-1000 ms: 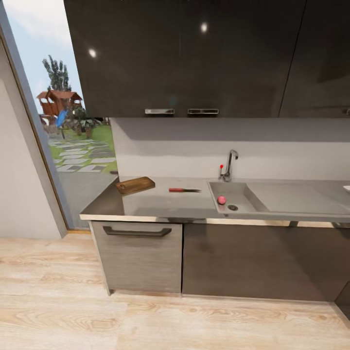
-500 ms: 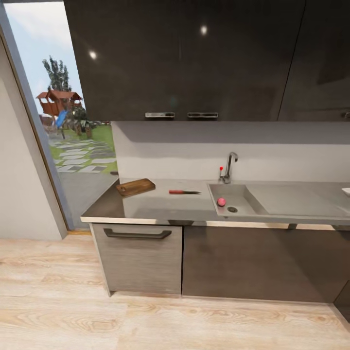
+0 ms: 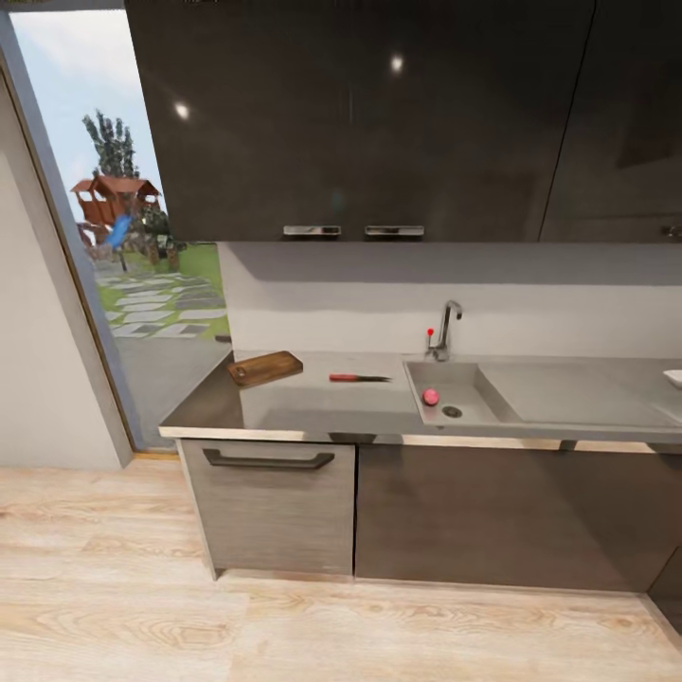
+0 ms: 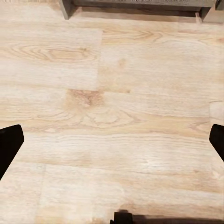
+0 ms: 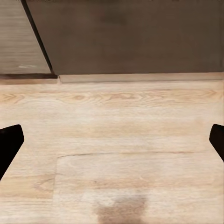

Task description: In the kitchen, take the Vidalia onion out of the sink, dice it on the chopping board with the paring knife, put the diced onion into the bowl on the countertop, then place both the paring knife and the chopping board into the sink.

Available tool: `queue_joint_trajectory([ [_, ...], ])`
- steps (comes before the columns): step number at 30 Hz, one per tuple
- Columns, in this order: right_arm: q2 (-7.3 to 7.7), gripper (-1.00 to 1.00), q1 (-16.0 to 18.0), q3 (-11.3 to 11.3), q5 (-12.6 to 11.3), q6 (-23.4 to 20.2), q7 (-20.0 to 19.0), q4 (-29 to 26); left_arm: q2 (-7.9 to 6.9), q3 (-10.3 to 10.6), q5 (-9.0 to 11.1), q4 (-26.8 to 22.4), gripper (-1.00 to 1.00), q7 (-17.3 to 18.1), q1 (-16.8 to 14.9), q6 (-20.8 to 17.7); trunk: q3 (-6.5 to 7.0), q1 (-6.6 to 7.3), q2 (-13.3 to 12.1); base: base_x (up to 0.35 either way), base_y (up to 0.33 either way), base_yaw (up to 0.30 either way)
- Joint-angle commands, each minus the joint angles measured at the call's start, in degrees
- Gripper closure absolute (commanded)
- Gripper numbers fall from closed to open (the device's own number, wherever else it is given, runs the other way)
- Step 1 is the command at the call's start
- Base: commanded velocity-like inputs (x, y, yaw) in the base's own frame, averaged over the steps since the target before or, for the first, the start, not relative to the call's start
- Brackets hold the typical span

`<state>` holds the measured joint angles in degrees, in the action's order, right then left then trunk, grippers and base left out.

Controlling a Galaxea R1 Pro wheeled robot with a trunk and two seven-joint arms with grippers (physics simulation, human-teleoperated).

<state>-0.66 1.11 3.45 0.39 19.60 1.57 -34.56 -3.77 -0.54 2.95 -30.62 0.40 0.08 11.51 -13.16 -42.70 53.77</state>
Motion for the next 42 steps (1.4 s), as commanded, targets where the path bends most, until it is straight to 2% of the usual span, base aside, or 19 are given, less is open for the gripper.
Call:
queue_joint_trajectory([
  [1, -0.05, -1.00, 0.0, 0.2, 0.0, 0.2, 0.0, 0.0, -0.01, 0.0, 0.3, -0.1, -1.00, 0.0, 0.0, 0.1, 0.12, 0.22, -0.4, 0.000, 0.000, 0.000],
  [42, -0.05, -1.00, 0.0, 0.2, 0.0, 0.2, 0.0, 0.0, -0.09, 0.0, 0.3, -0.2, -1.00, 0.0, 0.0, 0.1, 7.48, 9.23, -16.8, 0.000, 0.000, 0.000],
])
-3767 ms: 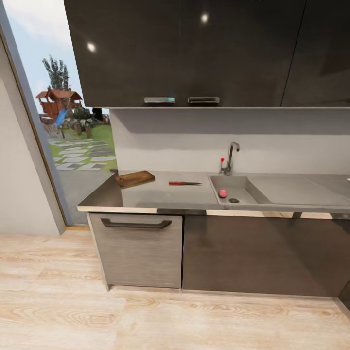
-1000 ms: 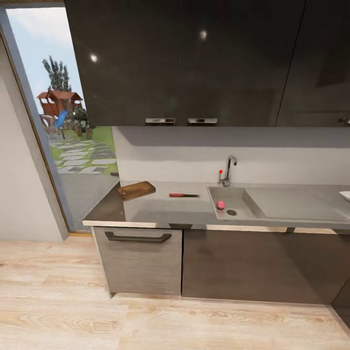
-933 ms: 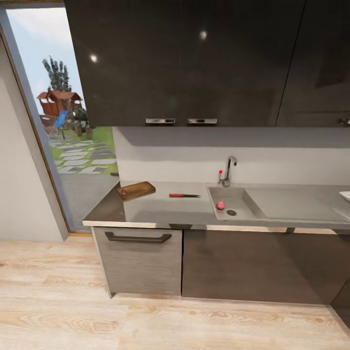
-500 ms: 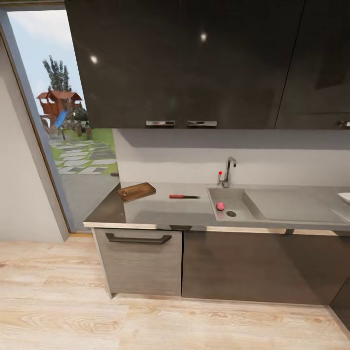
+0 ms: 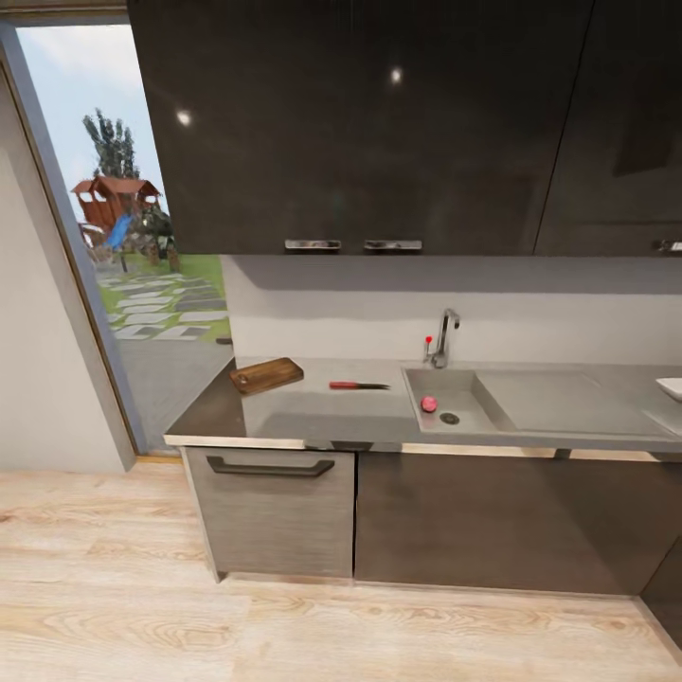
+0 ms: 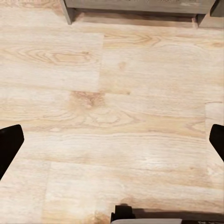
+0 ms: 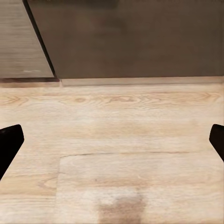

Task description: In the kitchen, take the Vidalia onion out of the sink, dice it on the chopping board with the paring knife, put the diced onion into the bowl on the countertop, then place both the paring knife and the chopping board into the sink.

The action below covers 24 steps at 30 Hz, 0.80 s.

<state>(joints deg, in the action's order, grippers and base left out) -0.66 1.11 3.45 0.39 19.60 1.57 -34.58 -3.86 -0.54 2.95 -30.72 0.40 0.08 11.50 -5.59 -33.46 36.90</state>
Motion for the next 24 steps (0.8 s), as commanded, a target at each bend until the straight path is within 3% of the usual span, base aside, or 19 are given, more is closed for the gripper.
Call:
queue_joint_trajectory([
  [1, -0.05, -1.00, 0.0, 0.2, 0.0, 0.2, 0.0, 0.0, -0.01, 0.0, 0.3, -0.1, -1.00, 0.0, 0.0, 0.1, 0.10, 0.21, -0.3, 0.000, 0.000, 0.000],
  [24, -0.05, -1.00, 0.0, 0.2, 0.0, 0.2, 0.0, 0.0, -0.01, 0.0, 0.3, -0.1, -1.00, 0.0, 0.0, 0.1, 4.23, 5.26, -9.6, 0.000, 0.000, 0.000],
])
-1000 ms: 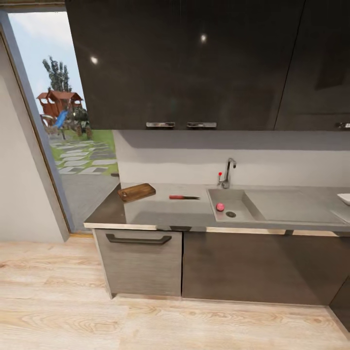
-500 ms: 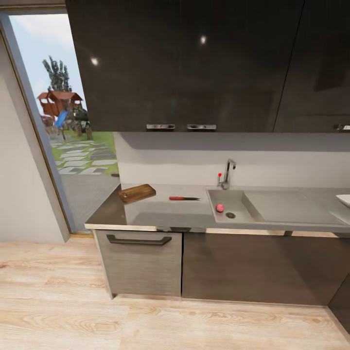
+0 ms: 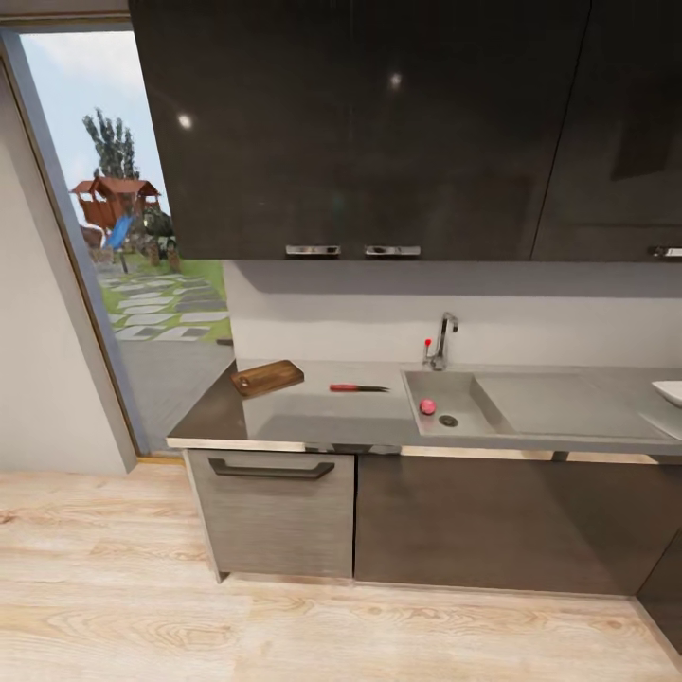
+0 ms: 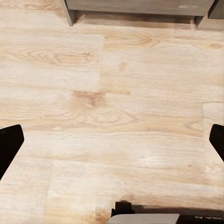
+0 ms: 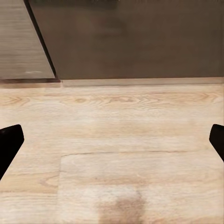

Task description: In the kitchen, take the Vidalia onion out of the sink, dice it on the chopping board with the paring knife, put the diced onion into the bowl on the countertop, then place both the paring knife and the chopping board into the sink.

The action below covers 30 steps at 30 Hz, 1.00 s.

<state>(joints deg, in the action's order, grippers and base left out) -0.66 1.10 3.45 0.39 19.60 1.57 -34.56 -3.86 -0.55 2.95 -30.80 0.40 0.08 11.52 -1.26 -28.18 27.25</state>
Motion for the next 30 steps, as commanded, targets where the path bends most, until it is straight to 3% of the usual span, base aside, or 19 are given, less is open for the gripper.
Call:
queue_joint_trajectory([
  [1, -0.05, -1.00, 0.0, 0.2, 0.0, 0.2, 0.0, 0.0, -0.02, 0.0, 0.3, -0.1, -1.00, 0.0, 0.0, 0.1, 0.08, 0.20, -0.3, 0.000, 0.000, 0.000],
  [11, -0.05, -1.00, 0.0, 0.2, 0.0, 0.2, 0.0, 0.0, -0.07, 0.0, 0.3, -0.1, -1.00, 0.0, 0.0, 0.1, 1.87, 2.39, -4.3, 0.000, 0.000, 0.000],
  [30, 0.14, -1.00, 0.0, 0.2, 0.0, 0.2, 0.0, 0.0, -0.04, 0.0, 0.3, -0.2, -1.00, 0.0, 0.0, 0.1, 1.87, 2.39, -4.3, 0.000, 0.000, 0.000],
])
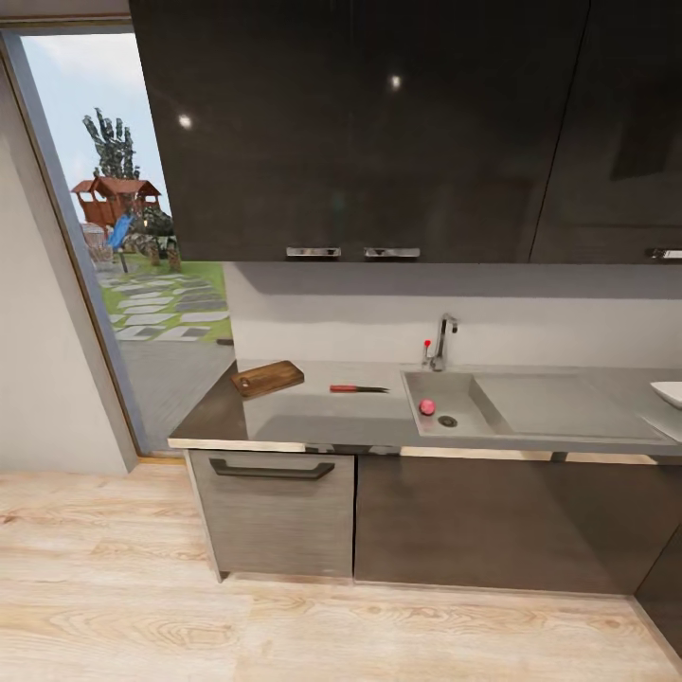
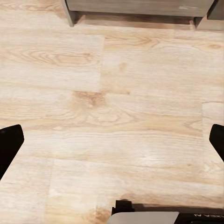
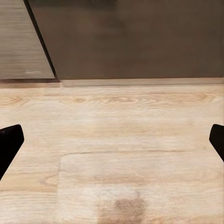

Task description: In the kitchen, take the Vidalia onion out of the sink, dice it on the chopping board with the paring knife, put the diced onion into the bowl on the countertop, then place both the paring knife and the chopping board into the sink.

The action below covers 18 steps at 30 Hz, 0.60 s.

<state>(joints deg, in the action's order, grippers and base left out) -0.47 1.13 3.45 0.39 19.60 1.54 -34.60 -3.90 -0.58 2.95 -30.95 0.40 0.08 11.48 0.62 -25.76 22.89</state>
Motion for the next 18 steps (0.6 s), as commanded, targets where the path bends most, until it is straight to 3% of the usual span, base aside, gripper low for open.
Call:
queue_joint_trajectory([
  [1, -0.05, -1.00, 0.0, 0.2, 0.0, 0.2, 0.0, 0.0, 0.00, 0.0, 0.3, 0.0, -1.00, 0.0, 0.0, 0.1, -0.01, -0.02, 0.0, 0.000, 0.000, 0.000],
  [5, -0.06, -1.00, 0.0, 0.1, 0.0, 0.1, 0.0, 0.1, -0.04, 0.0, 0.3, 0.0, -1.00, 0.0, 0.0, 0.1, -0.01, -0.02, 0.0, 0.000, 0.191, 0.000],
  [18, -0.06, -1.00, 0.0, 0.2, 0.0, 0.2, 0.0, 0.1, -0.06, 0.0, 0.3, 0.1, -1.00, 0.0, 0.0, 0.1, -0.01, -0.02, 0.0, 0.000, 0.311, 0.000],
])
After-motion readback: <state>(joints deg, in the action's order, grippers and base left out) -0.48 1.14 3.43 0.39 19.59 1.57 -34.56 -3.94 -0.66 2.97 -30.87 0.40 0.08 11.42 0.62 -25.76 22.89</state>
